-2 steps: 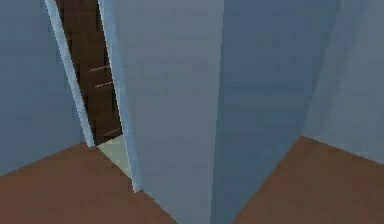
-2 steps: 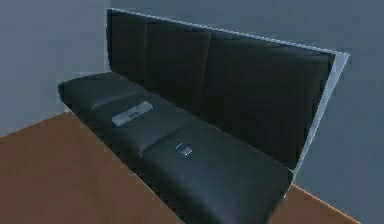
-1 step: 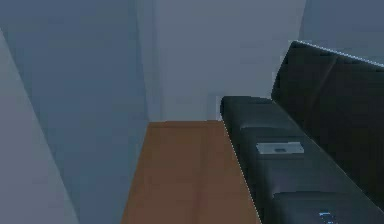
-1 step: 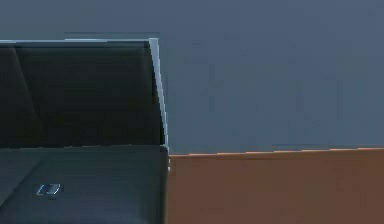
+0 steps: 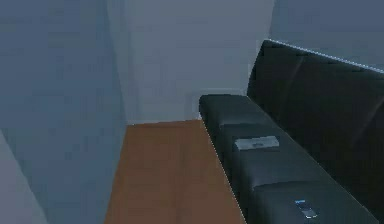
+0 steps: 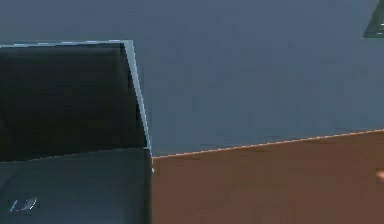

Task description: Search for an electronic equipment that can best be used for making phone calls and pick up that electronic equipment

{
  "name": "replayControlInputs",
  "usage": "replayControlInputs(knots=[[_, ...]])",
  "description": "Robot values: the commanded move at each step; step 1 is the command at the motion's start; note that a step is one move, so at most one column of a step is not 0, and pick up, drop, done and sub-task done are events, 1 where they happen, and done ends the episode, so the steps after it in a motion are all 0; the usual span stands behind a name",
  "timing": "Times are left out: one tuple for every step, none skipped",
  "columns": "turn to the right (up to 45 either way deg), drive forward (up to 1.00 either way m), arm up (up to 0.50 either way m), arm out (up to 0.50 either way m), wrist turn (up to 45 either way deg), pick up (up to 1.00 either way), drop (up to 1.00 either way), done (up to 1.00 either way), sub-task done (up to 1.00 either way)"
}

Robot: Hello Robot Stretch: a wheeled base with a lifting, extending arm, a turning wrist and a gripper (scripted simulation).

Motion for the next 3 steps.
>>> replayControlInputs(knots=[[0.0, 1.0, 0.0, 0.0, 0.0, 0.0, 0.0, 0.0, 0.0], [21.0, 0.0, 0.0, 0.0, 0.0, 0.0, 0.0, 0.0, 0.0], [0.0, 0.05, 0.0, 0.0, 0.0, 0.0, 0.0, 0.0, 0.0]])
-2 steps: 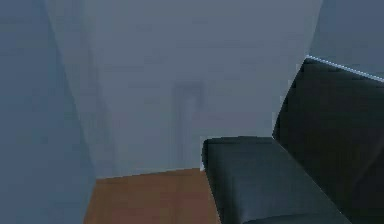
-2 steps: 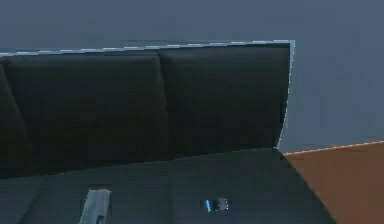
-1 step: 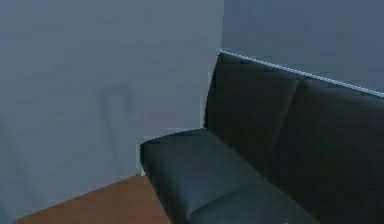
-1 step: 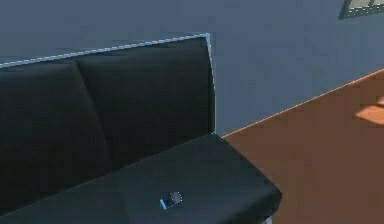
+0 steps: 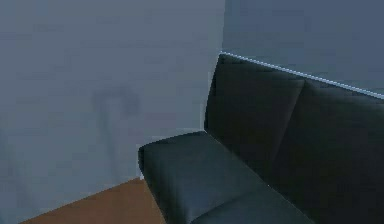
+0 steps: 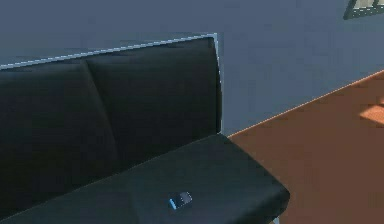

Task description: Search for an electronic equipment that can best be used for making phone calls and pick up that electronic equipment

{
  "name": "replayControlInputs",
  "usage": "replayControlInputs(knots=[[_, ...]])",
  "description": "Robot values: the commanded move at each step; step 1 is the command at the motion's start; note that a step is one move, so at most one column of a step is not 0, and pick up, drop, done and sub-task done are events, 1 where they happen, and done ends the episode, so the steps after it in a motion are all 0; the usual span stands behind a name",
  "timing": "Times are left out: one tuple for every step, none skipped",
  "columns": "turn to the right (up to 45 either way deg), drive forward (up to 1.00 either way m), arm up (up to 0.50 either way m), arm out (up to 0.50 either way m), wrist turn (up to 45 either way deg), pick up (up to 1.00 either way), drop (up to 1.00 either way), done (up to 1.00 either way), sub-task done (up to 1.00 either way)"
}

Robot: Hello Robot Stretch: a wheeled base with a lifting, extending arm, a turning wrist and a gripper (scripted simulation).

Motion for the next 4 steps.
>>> replayControlInputs(knots=[[0.0, 0.0, 0.5, 0.0, 0.0, 0.0, 0.0, 0.0, 0.0], [0.0, 0.0, 0.04, 0.0, 0.0, 0.0, 0.0, 0.0, 0.0], [0.0, 0.0, 0.0, 0.28, 0.0, 0.0, 0.0, 0.0, 0.0], [0.0, 0.0, 0.0, 0.0, 45.0, 0.0, 0.0, 0.0, 0.0]])
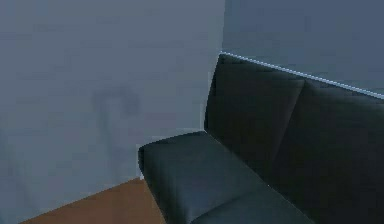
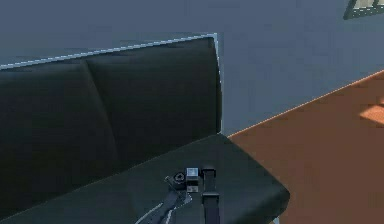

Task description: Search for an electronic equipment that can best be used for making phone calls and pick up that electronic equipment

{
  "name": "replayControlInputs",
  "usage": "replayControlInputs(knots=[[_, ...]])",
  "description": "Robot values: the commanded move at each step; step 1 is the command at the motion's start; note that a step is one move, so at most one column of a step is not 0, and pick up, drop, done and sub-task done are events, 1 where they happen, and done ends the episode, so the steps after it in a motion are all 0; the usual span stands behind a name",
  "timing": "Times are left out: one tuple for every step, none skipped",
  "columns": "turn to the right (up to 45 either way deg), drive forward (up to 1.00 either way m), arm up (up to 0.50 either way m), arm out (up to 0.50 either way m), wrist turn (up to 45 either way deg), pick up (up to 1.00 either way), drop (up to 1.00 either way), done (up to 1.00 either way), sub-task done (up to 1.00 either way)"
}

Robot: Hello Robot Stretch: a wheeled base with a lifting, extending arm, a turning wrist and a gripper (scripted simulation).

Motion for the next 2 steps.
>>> replayControlInputs(knots=[[0.0, 0.0, 0.0, 0.0, 45.0, 0.0, 0.0, 0.0, 0.0], [0.0, 0.0, 0.0, 0.0, 45.0, 0.0, 0.0, 0.0, 0.0]])
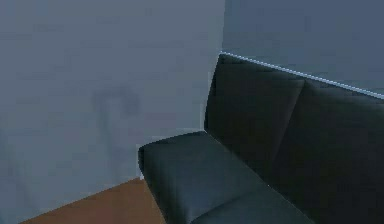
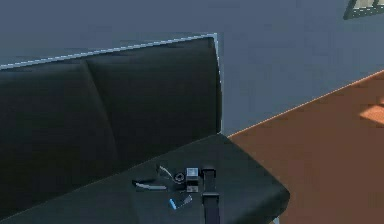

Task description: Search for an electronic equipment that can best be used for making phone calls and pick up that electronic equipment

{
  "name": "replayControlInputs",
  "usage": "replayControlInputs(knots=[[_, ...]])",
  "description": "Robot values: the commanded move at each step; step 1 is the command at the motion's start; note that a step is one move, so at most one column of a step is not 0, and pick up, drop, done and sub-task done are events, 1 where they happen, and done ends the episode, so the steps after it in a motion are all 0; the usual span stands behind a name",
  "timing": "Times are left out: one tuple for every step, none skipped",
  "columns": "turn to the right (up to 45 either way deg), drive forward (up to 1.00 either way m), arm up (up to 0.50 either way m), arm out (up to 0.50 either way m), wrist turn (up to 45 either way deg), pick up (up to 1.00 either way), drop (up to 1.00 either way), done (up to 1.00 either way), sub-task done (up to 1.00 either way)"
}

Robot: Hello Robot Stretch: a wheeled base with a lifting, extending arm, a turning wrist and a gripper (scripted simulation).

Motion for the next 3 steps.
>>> replayControlInputs(knots=[[0.0, 0.0, 0.0, 0.0, 27.0, 0.0, 0.0, 0.0, 0.0], [0.0, 0.0, -0.3, 0.0, 0.0, 0.0, 0.0, 0.0, 0.0], [0.0, 0.0, 0.0, 0.0, 0.0, 1.0, 0.0, 0.0, 0.0]])
